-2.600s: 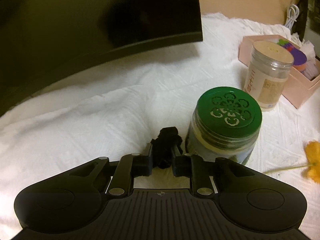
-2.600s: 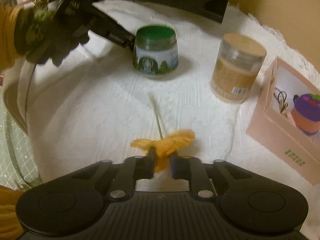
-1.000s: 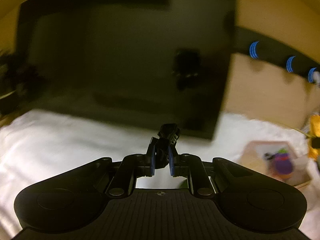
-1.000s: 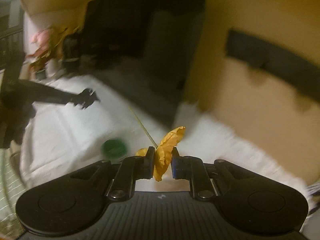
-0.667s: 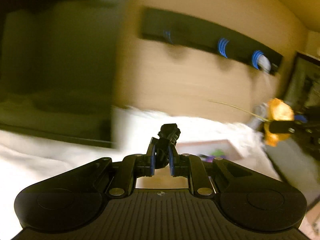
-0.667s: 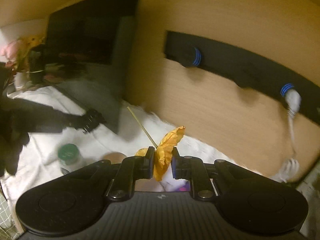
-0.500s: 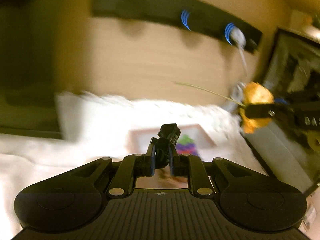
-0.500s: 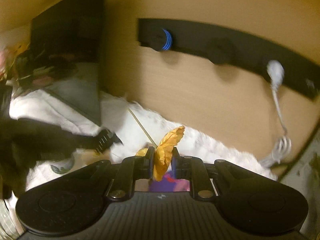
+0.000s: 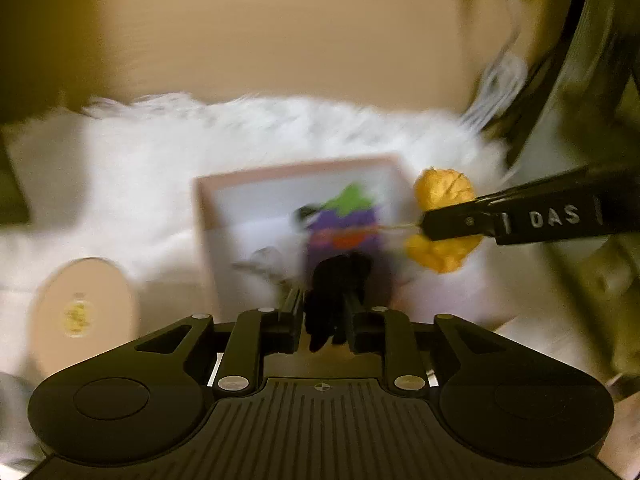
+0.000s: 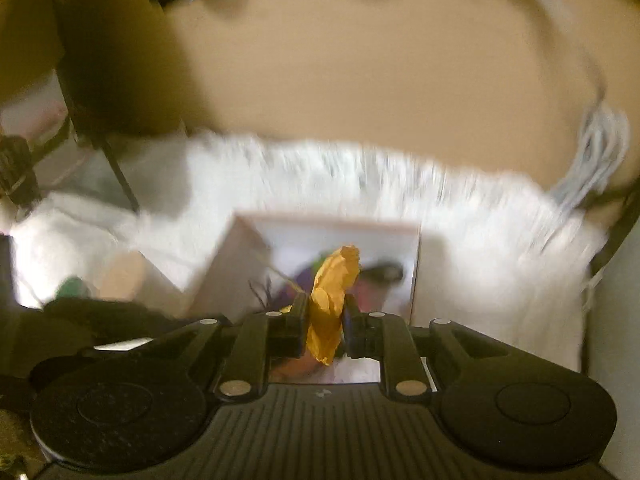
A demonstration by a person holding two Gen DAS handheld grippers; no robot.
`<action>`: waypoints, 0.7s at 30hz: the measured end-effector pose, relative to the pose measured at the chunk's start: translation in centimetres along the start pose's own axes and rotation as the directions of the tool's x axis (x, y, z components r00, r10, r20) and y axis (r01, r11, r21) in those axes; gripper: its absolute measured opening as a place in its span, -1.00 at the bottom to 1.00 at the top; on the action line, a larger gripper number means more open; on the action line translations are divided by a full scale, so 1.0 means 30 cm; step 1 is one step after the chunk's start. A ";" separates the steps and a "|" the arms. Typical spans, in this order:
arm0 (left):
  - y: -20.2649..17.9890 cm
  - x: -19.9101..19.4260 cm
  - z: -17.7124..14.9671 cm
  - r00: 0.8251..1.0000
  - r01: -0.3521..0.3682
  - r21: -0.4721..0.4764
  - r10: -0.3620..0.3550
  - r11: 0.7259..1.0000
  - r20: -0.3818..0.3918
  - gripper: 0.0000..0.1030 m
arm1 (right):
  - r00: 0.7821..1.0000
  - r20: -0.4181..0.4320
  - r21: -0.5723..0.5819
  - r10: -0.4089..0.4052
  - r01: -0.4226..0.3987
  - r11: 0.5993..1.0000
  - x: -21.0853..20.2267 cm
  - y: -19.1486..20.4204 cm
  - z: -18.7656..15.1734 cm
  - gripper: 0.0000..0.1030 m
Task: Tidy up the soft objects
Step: 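Carry claw clip and flower over the pink box and release both into it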
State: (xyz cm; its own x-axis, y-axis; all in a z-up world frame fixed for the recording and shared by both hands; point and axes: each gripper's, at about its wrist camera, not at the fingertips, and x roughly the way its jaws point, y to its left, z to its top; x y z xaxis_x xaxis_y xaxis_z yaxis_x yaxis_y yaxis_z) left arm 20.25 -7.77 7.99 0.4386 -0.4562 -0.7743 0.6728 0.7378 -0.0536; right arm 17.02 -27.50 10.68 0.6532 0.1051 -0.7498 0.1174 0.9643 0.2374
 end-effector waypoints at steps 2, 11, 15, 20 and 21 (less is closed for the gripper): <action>0.014 0.011 -0.009 0.998 -0.052 0.004 0.052 0.999 -0.030 -0.56 | 0.998 -0.064 0.036 -0.011 0.013 0.999 0.091 -0.019 -0.016 -0.67; 0.086 -0.006 -0.008 0.999 -0.032 -0.095 0.029 0.995 -0.032 -0.56 | 0.989 -0.130 0.112 0.067 -0.053 0.992 0.307 0.017 0.022 -0.69; 0.080 -0.001 -0.007 0.999 -0.031 -0.099 0.028 0.995 -0.028 -0.56 | 0.989 -0.145 0.067 -0.006 0.016 0.998 0.302 0.024 0.016 -0.67; 0.060 -0.038 -0.013 1.000 -0.018 -0.078 0.017 0.997 -0.011 -0.56 | 0.982 -0.178 0.061 -0.056 0.068 0.996 0.245 0.010 -0.033 -0.62; 0.056 -0.048 -0.015 1.000 -0.010 -0.072 0.010 0.997 -0.006 -0.56 | 0.985 -0.169 0.081 -0.045 0.059 0.995 0.222 0.005 -0.041 -0.47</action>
State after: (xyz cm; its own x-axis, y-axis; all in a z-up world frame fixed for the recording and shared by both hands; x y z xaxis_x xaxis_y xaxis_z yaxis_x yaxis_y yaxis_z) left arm 20.49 -5.64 8.75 0.4413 -0.4461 -0.7787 0.6237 0.7763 -0.0912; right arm 20.48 -26.37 4.96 0.5116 0.1015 -0.8532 0.2163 0.9458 0.2421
